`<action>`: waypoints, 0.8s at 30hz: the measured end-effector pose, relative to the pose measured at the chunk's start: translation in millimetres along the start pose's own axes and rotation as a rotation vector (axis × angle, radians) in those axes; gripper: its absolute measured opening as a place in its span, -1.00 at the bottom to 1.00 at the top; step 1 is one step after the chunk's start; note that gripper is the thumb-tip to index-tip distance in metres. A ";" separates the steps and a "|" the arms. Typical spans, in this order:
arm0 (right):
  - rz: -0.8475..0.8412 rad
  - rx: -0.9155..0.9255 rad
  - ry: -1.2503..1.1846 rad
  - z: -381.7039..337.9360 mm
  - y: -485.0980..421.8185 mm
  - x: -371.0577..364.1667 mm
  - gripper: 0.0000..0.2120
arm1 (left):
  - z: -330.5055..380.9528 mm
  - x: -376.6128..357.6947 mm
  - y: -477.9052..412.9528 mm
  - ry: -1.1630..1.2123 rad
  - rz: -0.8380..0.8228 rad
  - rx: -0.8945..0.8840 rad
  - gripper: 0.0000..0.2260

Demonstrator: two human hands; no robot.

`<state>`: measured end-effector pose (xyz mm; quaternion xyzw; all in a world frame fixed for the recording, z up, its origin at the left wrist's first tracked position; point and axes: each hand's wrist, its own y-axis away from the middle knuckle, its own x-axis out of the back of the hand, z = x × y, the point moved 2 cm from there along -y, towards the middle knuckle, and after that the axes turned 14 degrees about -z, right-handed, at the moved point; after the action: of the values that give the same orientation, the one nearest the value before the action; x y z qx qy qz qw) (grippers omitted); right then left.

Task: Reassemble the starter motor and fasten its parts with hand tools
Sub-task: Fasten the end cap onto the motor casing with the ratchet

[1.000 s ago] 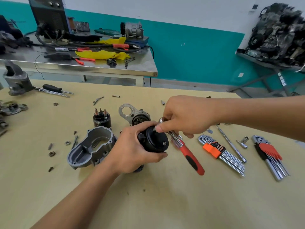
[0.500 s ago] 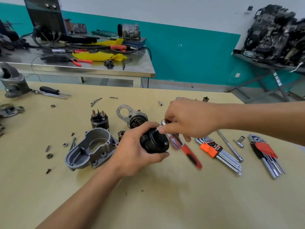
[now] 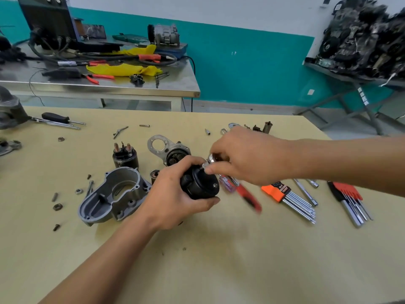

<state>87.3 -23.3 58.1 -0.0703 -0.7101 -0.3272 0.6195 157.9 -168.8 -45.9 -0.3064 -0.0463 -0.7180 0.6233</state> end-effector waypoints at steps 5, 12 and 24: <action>0.040 0.139 0.675 5.4 2.9 4.4 -0.71 | 0.0 0.0 0.6 -0.006 0.024 0.000 -0.49; -0.171 -0.263 -0.939 2.6 1.2 -5.9 -0.57 | 2.9 -4.9 -3.7 -0.071 -0.031 -0.040 -0.48; -0.070 -0.022 -0.616 15.2 6.4 -12.9 -0.61 | 7.2 -6.1 -3.6 -0.150 -0.035 -0.050 -0.44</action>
<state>80.8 -6.0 48.3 -0.1482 -0.8629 -0.3193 0.3627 157.5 -159.4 -42.1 -0.3741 -0.0802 -0.7047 0.5974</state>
